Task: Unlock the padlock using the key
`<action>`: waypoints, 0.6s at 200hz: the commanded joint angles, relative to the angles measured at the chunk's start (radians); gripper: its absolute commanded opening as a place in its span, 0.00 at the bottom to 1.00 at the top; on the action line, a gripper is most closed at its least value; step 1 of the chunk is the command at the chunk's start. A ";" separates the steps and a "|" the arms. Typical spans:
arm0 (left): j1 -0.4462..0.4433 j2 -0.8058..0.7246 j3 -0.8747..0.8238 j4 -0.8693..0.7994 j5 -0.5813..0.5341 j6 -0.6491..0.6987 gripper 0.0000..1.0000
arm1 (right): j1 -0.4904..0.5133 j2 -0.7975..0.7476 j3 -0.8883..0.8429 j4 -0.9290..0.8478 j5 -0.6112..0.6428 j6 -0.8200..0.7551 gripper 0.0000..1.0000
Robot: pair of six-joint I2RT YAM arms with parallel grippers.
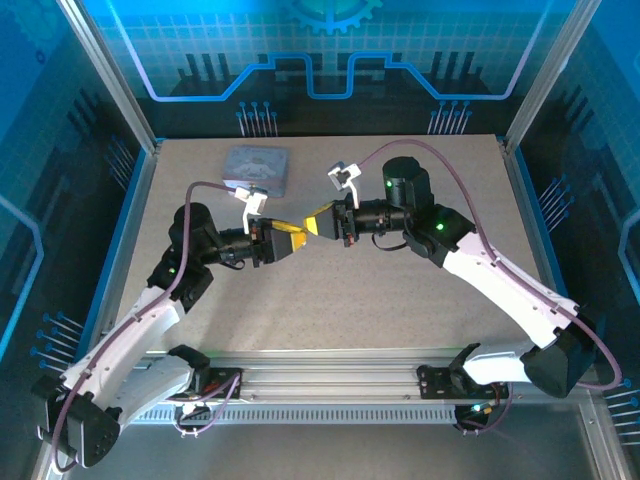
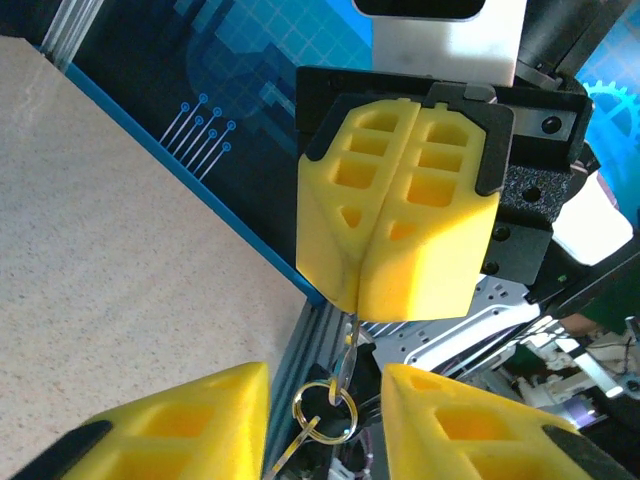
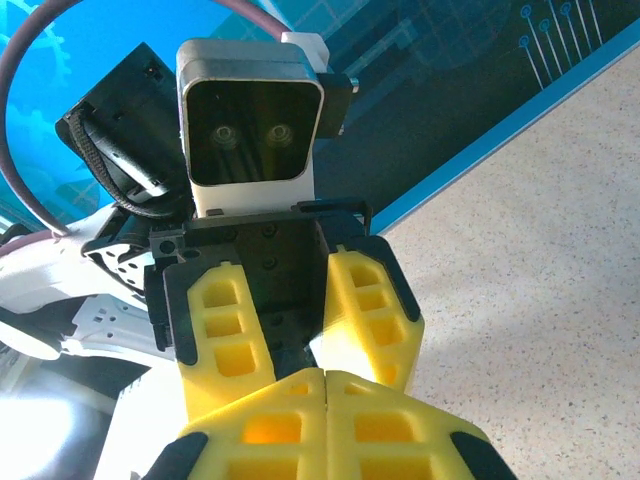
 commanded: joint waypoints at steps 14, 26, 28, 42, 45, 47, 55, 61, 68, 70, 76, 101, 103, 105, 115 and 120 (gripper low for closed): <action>0.006 0.001 -0.019 0.026 0.035 -0.010 0.30 | 0.014 -0.001 0.003 0.035 -0.003 -0.002 0.00; 0.006 0.000 -0.022 0.026 0.035 -0.010 0.29 | 0.014 -0.005 0.002 0.038 -0.002 -0.001 0.00; 0.006 0.000 -0.023 0.025 0.035 -0.011 0.29 | 0.014 -0.005 0.001 0.038 -0.002 -0.001 0.00; 0.006 -0.003 -0.025 0.025 0.032 -0.010 0.27 | 0.013 -0.005 0.000 0.039 -0.003 -0.001 0.00; 0.007 -0.003 -0.026 0.025 0.032 -0.010 0.26 | 0.014 -0.005 0.000 0.040 -0.005 -0.001 0.00; 0.006 -0.003 -0.025 0.025 0.031 -0.011 0.26 | 0.013 -0.006 -0.001 0.040 -0.005 -0.001 0.00; 0.006 -0.004 -0.025 0.027 0.030 -0.011 0.24 | 0.014 -0.003 -0.002 0.039 -0.007 -0.001 0.00; 0.006 -0.006 -0.024 0.027 0.029 -0.010 0.24 | 0.014 -0.003 -0.003 0.040 -0.010 -0.001 0.00; 0.006 -0.008 -0.025 0.027 0.026 -0.011 0.24 | 0.012 -0.002 -0.004 0.040 -0.012 -0.001 0.00; 0.006 -0.008 -0.023 0.028 0.025 -0.012 0.24 | 0.013 -0.002 -0.004 0.039 -0.011 -0.001 0.00; 0.007 -0.009 -0.023 0.028 0.025 -0.013 0.25 | 0.013 -0.003 -0.007 0.041 -0.013 -0.001 0.00; 0.007 -0.009 -0.021 0.032 0.021 -0.018 0.35 | 0.014 -0.005 -0.016 0.044 -0.013 0.000 0.00; 0.006 -0.009 -0.021 0.033 0.021 -0.018 0.36 | 0.014 -0.005 -0.017 0.044 -0.013 -0.001 0.00; 0.008 -0.009 -0.022 0.032 0.021 -0.018 0.37 | 0.014 -0.005 -0.017 0.044 -0.013 -0.001 0.00; 0.008 -0.009 -0.021 0.034 0.021 -0.021 0.39 | 0.014 -0.005 -0.018 0.045 -0.013 -0.001 0.00; 0.008 -0.009 -0.021 0.034 0.020 -0.021 0.40 | 0.014 -0.005 -0.018 0.045 -0.013 -0.002 0.00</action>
